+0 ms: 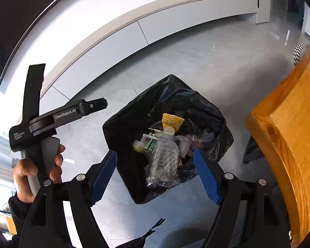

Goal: Collect trash

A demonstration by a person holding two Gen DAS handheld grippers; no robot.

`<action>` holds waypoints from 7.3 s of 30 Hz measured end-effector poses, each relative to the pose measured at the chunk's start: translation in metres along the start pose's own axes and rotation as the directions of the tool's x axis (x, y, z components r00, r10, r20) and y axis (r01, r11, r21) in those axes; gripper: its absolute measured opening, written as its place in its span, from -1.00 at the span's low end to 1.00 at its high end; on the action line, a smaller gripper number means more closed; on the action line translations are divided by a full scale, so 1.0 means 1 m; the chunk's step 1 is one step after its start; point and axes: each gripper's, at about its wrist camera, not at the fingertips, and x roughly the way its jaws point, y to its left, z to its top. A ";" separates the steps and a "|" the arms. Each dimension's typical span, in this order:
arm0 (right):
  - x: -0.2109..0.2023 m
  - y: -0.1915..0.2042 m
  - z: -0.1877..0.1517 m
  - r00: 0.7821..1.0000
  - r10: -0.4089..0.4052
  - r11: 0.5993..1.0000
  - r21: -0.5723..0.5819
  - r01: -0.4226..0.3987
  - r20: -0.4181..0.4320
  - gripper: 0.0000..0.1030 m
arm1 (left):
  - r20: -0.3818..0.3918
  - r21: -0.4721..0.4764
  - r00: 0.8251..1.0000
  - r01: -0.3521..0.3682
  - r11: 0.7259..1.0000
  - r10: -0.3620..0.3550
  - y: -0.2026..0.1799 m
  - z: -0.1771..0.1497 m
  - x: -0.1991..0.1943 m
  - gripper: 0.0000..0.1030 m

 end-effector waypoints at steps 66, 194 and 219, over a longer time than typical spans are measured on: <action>-0.322 -0.503 -0.264 0.685 -0.706 0.213 0.868 0.449 -0.181 -0.13 | -0.481 0.809 0.848 0.527 0.260 -0.222 -0.775 -0.243 0.028 0.88; -0.140 -0.142 -0.003 0.911 -0.338 0.927 0.251 0.279 0.237 0.61 | -0.002 0.396 0.967 0.234 0.888 -0.255 -0.259 -0.021 -0.030 0.88; -0.237 -0.403 -0.151 0.735 -0.670 0.523 0.769 0.367 0.105 0.64 | -0.171 0.790 0.929 0.328 0.518 -0.328 -0.563 -0.148 0.039 0.88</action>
